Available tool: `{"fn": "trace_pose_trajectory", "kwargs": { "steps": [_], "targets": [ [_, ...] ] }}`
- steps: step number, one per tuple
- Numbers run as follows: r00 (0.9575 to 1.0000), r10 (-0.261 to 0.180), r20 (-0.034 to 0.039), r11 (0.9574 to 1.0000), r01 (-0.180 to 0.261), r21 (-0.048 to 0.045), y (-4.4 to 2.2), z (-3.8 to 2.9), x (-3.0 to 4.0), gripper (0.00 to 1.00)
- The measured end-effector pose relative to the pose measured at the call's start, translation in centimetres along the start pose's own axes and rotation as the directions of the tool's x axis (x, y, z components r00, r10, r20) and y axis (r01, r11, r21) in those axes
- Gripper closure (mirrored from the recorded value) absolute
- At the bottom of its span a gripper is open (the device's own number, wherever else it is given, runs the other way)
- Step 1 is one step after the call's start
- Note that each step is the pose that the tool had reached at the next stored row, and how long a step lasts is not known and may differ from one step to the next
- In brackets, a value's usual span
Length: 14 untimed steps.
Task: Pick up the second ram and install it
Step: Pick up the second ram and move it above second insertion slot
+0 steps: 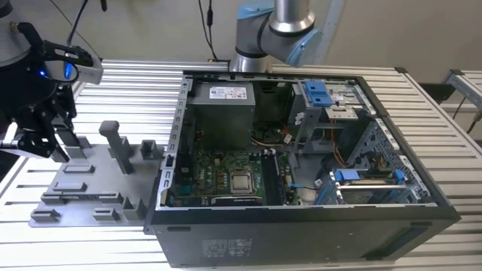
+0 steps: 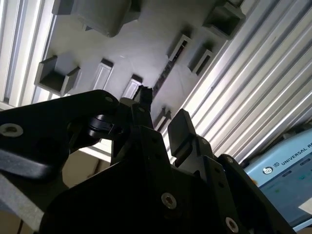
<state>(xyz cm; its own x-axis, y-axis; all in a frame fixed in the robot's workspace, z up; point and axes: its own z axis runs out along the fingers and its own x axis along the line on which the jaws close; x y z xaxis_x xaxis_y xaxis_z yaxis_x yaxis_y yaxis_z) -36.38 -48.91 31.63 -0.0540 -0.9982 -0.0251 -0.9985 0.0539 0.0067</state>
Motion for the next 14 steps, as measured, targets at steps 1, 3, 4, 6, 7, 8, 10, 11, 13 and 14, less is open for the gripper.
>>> {"fn": "trace_pose_trajectory", "kwargs": {
  "steps": [1, 3, 4, 6, 7, 8, 10, 11, 13, 14],
  "targets": [
    [1.0000, 0.000, 0.0001, 1.0000, 0.000, 0.0002, 0.00, 0.10, 0.00, 0.58],
    [1.0000, 0.000, 0.0000, 1.0000, 0.000, 0.0006, 0.00, 0.31, 0.01, 0.58],
    [1.0000, 0.000, 0.0001, 1.0000, 0.000, 0.0006, 0.00, 0.42, 0.01, 0.58],
    [1.0000, 0.000, 0.0000, 1.0000, 0.000, 0.0006, 0.00, 0.66, 0.02, 0.58],
    [1.0000, 0.000, 0.0001, 1.0000, 0.000, 0.0008, 0.00, 0.82, 0.02, 0.58],
    [1.0000, 0.000, 0.0000, 1.0000, 0.000, 0.0008, -0.01, 0.98, 0.02, 0.58],
    [1.0000, 0.000, -0.0001, 1.0000, 0.000, -0.0009, 0.00, 1.26, 0.03, 0.58],
    [1.0000, 0.000, -0.0003, 1.0000, 0.000, -0.0039, 0.00, 1.34, 0.03, 0.58],
    [1.0000, 0.000, -0.0006, 1.0000, 0.000, -0.0099, 0.00, 1.53, 0.04, 0.58],
    [1.0000, 0.000, -0.0007, 0.9999, 0.000, -0.0137, 0.01, 1.63, 0.04, 0.58]
  ]
}}
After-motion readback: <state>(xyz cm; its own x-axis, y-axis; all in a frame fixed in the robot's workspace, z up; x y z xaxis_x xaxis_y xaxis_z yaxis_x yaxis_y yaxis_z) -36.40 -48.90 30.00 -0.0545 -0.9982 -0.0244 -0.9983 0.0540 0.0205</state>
